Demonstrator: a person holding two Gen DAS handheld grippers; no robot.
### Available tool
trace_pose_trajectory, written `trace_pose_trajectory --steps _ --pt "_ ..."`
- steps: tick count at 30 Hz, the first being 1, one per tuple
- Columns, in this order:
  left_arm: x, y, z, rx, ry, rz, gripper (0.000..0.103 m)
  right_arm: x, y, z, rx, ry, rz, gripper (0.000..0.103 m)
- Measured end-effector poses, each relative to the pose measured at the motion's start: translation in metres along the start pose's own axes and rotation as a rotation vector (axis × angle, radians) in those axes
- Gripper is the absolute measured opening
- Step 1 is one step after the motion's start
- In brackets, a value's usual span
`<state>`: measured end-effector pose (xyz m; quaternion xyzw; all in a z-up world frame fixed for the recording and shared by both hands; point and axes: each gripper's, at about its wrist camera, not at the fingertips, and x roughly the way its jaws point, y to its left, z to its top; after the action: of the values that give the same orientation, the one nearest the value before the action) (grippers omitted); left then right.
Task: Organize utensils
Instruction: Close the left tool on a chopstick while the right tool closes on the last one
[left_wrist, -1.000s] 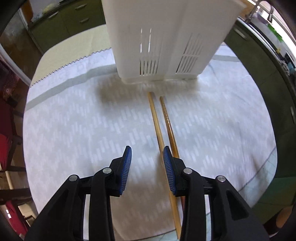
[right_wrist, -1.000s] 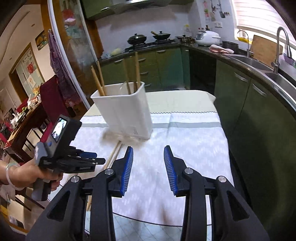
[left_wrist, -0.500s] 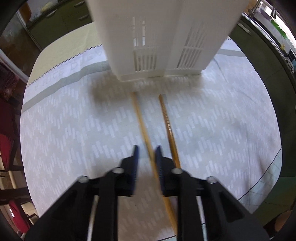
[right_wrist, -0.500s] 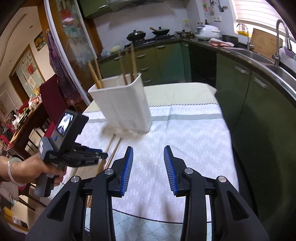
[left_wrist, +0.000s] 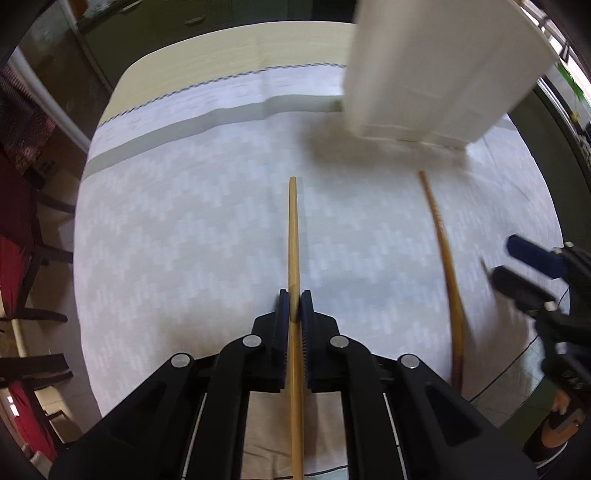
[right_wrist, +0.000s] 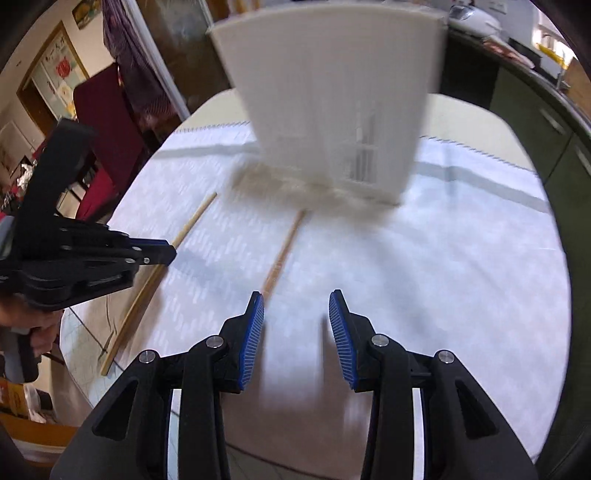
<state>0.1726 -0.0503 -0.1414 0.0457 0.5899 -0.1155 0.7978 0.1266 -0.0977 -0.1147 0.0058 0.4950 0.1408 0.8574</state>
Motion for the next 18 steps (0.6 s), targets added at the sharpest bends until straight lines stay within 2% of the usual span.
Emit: trace_pose_trajectory --steps 5,7,12,15,16,17,18 --pt "0.0 0.009 -0.003 0.005 -0.008 -0.013 0.006 0.031 0.025 0.013 -0.032 0.048 -0.055 0.037" --pt "0.0 0.008 -0.004 0.013 -0.01 -0.015 0.007 0.039 0.031 0.017 -0.042 0.059 -0.097 0.037" --pt "0.0 0.012 -0.004 0.009 -0.008 -0.024 0.007 0.048 0.04 0.024 -0.057 0.066 -0.139 0.038" --pt "-0.002 0.013 -0.006 -0.003 -0.006 -0.031 0.007 0.051 0.042 0.028 -0.068 0.068 -0.13 0.028" --pt "-0.002 0.014 -0.006 -0.007 -0.005 -0.034 0.007 0.051 0.041 0.028 -0.071 0.071 -0.125 0.018" --pt "-0.001 0.016 -0.005 -0.01 -0.004 -0.036 0.007 0.05 0.04 0.028 -0.075 0.076 -0.119 0.012" --pt "-0.001 0.017 -0.005 -0.012 -0.004 -0.039 0.007 0.049 0.036 0.028 -0.075 0.082 -0.107 0.011"
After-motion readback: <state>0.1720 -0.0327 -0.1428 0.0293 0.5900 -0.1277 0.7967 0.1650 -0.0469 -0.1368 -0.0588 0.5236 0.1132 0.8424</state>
